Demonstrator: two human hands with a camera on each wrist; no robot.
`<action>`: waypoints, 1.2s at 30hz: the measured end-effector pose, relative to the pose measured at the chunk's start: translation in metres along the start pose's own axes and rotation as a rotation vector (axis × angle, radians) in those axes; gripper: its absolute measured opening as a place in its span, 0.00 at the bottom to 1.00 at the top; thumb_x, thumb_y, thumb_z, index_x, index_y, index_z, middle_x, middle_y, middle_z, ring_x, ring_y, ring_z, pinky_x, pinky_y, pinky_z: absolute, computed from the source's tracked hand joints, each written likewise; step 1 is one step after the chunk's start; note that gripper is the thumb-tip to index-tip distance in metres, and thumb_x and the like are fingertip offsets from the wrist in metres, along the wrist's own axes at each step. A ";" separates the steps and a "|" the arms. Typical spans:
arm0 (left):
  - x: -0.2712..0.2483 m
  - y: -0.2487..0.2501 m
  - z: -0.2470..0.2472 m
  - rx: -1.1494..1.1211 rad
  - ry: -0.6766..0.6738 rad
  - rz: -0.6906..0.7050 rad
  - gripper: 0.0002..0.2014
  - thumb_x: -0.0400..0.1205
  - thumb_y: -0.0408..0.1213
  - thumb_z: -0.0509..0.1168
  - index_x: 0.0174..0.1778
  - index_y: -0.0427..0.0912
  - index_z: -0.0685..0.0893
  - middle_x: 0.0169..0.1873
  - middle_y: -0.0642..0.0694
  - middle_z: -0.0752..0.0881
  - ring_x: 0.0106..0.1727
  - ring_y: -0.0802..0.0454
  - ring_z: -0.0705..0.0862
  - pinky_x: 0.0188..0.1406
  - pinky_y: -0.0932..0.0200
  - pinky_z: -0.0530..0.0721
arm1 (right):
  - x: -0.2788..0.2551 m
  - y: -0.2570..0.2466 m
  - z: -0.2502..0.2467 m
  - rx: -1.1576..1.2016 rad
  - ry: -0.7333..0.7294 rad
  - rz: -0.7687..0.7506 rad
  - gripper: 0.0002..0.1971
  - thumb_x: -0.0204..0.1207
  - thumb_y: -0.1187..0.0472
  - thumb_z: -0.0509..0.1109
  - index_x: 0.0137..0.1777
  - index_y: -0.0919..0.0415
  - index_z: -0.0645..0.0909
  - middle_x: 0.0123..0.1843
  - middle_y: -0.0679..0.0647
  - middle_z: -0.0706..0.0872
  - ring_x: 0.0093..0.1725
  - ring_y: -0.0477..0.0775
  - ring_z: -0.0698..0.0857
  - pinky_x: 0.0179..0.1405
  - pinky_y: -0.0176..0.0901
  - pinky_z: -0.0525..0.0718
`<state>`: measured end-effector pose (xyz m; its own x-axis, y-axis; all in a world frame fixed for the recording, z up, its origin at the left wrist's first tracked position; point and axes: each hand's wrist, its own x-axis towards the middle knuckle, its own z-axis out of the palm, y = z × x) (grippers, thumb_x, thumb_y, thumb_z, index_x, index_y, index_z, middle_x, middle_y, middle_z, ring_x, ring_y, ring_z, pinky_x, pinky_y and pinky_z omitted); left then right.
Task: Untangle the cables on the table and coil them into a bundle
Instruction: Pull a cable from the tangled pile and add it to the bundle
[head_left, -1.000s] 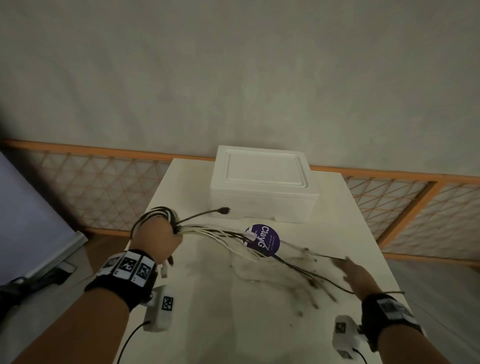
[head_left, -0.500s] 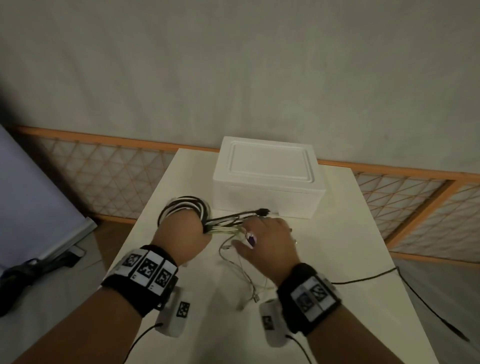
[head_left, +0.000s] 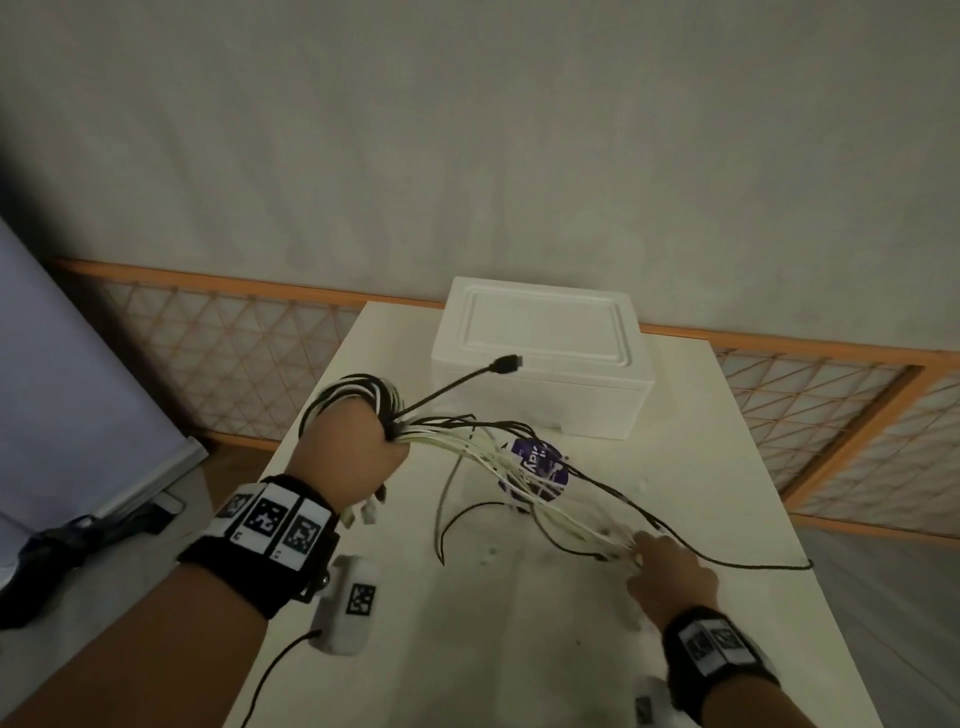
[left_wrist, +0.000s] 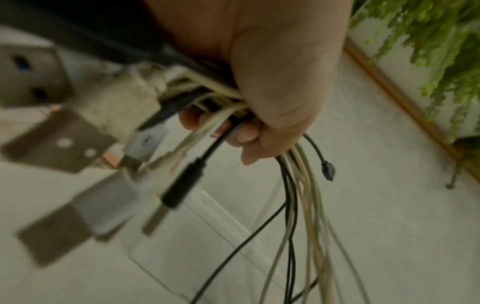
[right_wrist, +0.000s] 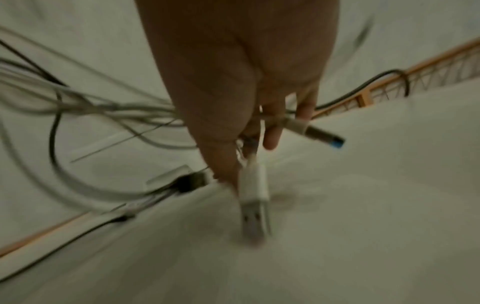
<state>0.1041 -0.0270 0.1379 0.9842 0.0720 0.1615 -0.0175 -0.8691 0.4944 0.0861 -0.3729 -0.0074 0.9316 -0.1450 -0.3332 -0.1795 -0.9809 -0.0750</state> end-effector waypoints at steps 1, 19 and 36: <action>0.002 -0.002 0.001 0.019 -0.025 -0.014 0.11 0.71 0.36 0.68 0.26 0.41 0.73 0.21 0.45 0.76 0.25 0.49 0.76 0.26 0.58 0.73 | -0.002 0.009 -0.002 0.012 -0.060 -0.032 0.27 0.69 0.47 0.69 0.70 0.40 0.69 0.63 0.45 0.78 0.64 0.52 0.79 0.60 0.49 0.78; -0.011 0.022 0.054 -0.087 -0.309 0.148 0.17 0.72 0.38 0.69 0.24 0.46 0.66 0.24 0.49 0.71 0.27 0.51 0.70 0.28 0.58 0.70 | -0.023 -0.124 -0.056 0.367 0.558 -0.639 0.14 0.60 0.62 0.78 0.44 0.53 0.81 0.39 0.47 0.86 0.41 0.53 0.85 0.52 0.48 0.83; -0.004 0.021 0.060 -1.177 -1.084 0.027 0.03 0.70 0.33 0.69 0.37 0.43 0.87 0.23 0.45 0.86 0.26 0.51 0.86 0.32 0.57 0.80 | -0.006 -0.150 -0.131 0.265 0.275 -0.844 0.05 0.65 0.56 0.64 0.35 0.54 0.70 0.32 0.50 0.76 0.34 0.58 0.79 0.33 0.48 0.76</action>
<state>0.1102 -0.0751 0.0967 0.6268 -0.7475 -0.2199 0.3486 0.0166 0.9371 0.1493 -0.2418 0.1290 0.8225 0.5453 0.1618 0.5581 -0.7187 -0.4148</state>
